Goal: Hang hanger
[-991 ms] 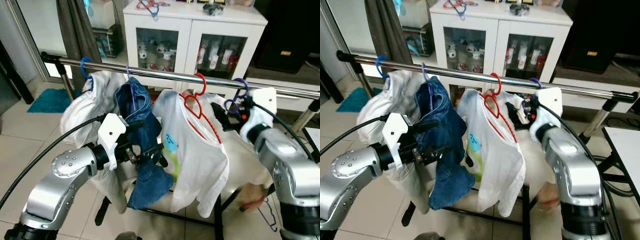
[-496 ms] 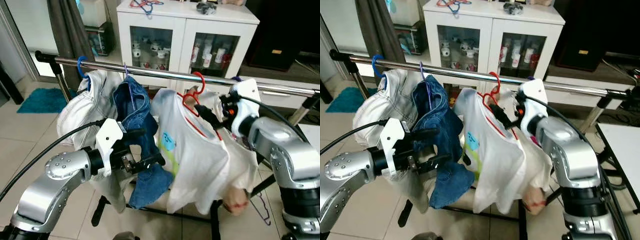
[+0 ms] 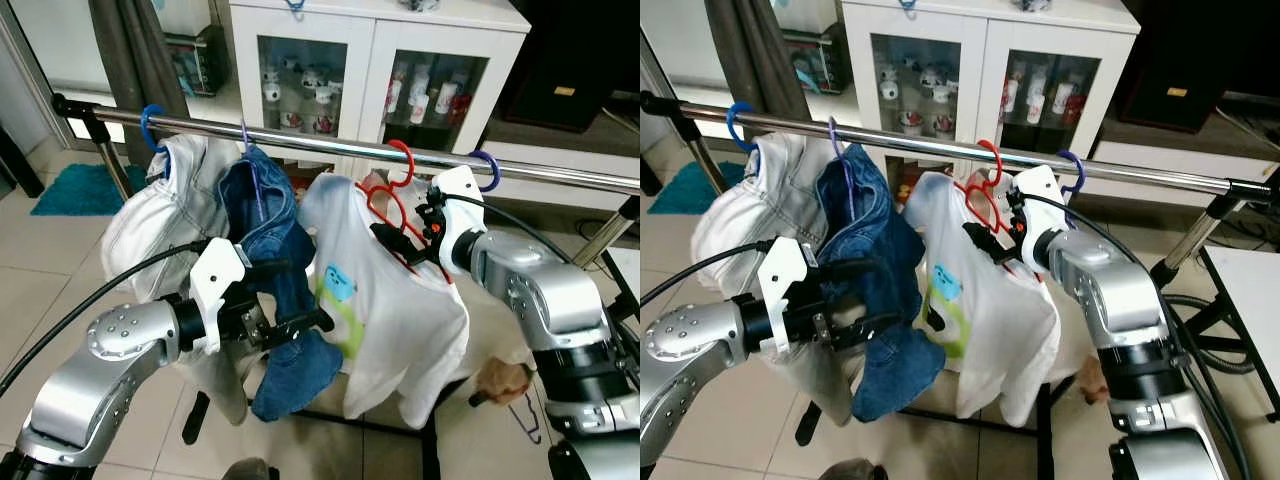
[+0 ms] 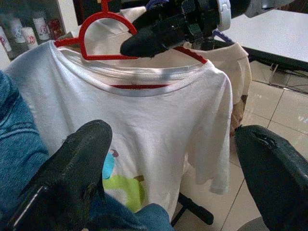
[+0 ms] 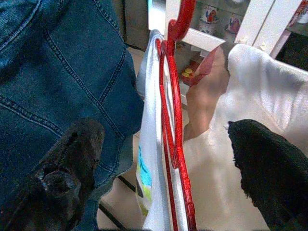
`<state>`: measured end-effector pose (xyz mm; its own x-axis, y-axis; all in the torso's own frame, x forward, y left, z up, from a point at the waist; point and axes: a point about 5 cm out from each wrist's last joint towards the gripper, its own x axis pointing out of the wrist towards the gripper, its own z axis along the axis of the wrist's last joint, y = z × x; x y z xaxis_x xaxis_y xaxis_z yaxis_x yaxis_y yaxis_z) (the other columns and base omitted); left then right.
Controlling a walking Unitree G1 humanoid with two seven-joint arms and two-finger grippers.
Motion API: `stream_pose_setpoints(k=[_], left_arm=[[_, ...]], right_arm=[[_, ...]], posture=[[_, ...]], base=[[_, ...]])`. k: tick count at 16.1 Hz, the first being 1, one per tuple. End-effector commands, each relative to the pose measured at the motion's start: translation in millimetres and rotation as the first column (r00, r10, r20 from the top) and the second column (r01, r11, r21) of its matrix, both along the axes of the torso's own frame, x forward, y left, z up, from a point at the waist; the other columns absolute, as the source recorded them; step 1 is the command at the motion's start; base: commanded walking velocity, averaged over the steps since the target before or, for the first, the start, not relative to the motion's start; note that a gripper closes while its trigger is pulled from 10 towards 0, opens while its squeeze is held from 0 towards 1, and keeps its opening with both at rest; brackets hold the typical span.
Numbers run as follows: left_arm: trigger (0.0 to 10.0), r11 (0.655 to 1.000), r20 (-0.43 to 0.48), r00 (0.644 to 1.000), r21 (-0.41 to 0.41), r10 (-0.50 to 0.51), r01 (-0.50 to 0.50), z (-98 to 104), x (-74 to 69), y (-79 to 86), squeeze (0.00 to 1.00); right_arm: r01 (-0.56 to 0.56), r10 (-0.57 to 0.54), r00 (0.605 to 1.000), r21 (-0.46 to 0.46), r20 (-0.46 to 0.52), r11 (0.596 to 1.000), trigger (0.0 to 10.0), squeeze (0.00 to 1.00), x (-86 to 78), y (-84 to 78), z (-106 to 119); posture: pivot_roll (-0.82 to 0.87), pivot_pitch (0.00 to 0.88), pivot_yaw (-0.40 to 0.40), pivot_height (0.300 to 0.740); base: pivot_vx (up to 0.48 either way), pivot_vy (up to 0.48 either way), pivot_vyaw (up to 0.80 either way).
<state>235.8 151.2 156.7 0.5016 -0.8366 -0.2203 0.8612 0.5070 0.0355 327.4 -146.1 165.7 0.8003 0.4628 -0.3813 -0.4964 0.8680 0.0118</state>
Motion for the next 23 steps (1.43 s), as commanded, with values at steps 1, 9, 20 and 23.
stream_pose_setpoints(k=[1,9,20,23], left_arm=[[10.0,1.000,0.007,1.000,0.002,-0.014,0.014,2,-2.2,-0.2,0.00],[10.0,1.000,0.008,1.000,0.007,-0.029,0.029,0,-3.6,-1.7,0.00],[10.0,0.999,0.007,0.999,0.010,-0.040,0.040,1,-3.6,-2.9,0.00],[10.0,0.999,0.011,0.999,0.010,-0.042,0.041,2,-3.0,-3.0,0.00]], right_arm=[[0.019,-0.019,1.000,0.006,-0.015,1.000,8.7,0.00,2.2,-2.1,2],[0.050,-0.045,0.995,0.045,-0.088,0.998,0.0,0.00,16.8,-4.5,-1],[0.032,-0.027,0.993,0.046,-0.114,0.998,0.0,0.00,28.1,-4.3,-5],[0.029,-0.022,0.994,0.062,-0.111,0.998,0.0,0.00,28.6,-4.2,-4]], posture=[[0.11,0.000,-0.055,0.740],[0.11,0.000,-0.059,0.740],[0.11,0.000,-0.063,0.740],[0.11,0.000,-0.062,0.740]], base=[[0.000,0.000,0.00],[0.000,0.000,0.00],[0.000,0.000,0.00],[0.000,0.000,0.00]])
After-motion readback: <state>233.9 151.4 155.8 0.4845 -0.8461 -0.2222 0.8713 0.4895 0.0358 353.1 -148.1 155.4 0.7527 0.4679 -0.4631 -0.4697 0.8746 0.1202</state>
